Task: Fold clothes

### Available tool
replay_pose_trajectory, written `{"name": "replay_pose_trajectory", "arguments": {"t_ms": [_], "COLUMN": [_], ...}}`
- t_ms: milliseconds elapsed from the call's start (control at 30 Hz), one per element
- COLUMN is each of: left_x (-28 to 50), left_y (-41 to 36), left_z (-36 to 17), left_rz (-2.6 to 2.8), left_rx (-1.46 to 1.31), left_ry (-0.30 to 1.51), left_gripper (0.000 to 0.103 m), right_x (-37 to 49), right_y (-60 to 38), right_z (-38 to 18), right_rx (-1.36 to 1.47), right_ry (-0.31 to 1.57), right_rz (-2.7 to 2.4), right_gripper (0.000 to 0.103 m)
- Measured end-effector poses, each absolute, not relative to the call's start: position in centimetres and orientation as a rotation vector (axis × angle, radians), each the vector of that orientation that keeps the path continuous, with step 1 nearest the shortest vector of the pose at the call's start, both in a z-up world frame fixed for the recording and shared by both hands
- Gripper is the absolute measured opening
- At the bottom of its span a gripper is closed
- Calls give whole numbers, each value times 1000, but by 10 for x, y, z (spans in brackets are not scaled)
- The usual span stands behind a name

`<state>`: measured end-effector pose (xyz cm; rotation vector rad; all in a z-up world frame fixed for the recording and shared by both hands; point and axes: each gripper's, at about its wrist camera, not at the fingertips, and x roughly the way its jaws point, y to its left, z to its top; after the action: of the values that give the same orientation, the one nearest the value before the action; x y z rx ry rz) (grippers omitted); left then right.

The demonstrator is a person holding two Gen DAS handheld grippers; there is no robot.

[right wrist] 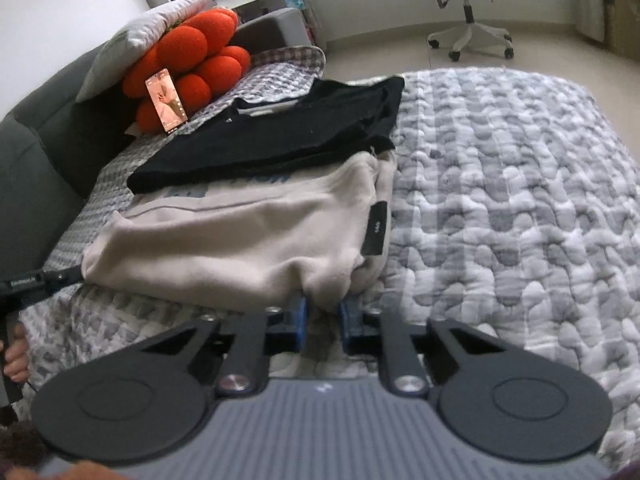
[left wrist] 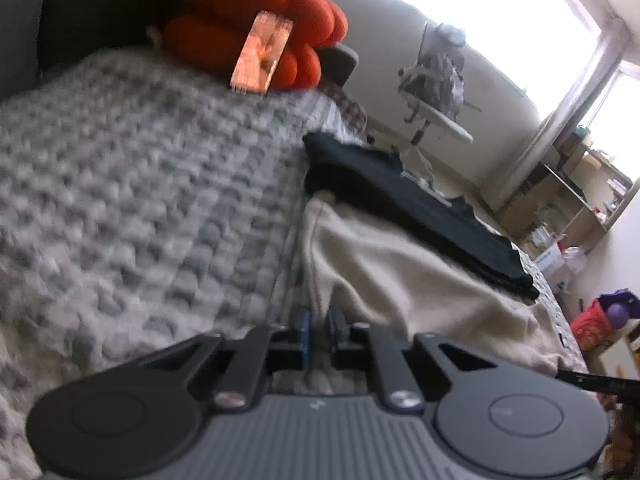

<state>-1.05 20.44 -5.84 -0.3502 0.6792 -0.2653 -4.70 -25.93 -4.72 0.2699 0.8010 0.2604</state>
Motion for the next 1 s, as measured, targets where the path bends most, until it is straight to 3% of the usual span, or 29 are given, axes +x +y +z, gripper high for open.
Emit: {"name": "replay_pose_trajectory", "arguments": {"t_ms": [233, 333, 500, 633, 700, 733, 767, 833, 867, 1000], "left_x": [-26, -25, -18, -16, -16, -16, -14, -9, -6, 5], "left_y": [220, 218, 219, 221, 221, 220, 219, 217, 216, 211], "left_z": [-22, -34, -65, -60, -53, -50, -48, -44, -42, -35], "left_rz": [-263, -249, -256, -286, -293, -291, -290, -288, -287, -283], "left_rx": [-309, -264, -281, -306, -289, -275, -268, -256, -249, -223], "left_ry": [580, 635, 728, 735, 727, 716, 713, 712, 711, 709], "left_gripper": [7, 7, 8, 18, 43, 47, 49, 49, 49, 49], "right_x": [-61, -60, -52, -49, -47, -45, -43, -38, -36, -23], "right_y": [-284, -292, -295, -291, -287, -287, -287, -286, -286, -279], "right_z": [-16, -19, -48, -44, -37, -35, -33, -28, -25, -14], "right_rx": [261, 259, 297, 281, 256, 254, 251, 240, 232, 183], "right_ry": [733, 751, 868, 875, 871, 867, 862, 848, 838, 826], "right_rz": [253, 235, 225, 229, 230, 227, 224, 218, 215, 240], "right_gripper": [12, 3, 4, 13, 14, 16, 18, 41, 45, 46]}}
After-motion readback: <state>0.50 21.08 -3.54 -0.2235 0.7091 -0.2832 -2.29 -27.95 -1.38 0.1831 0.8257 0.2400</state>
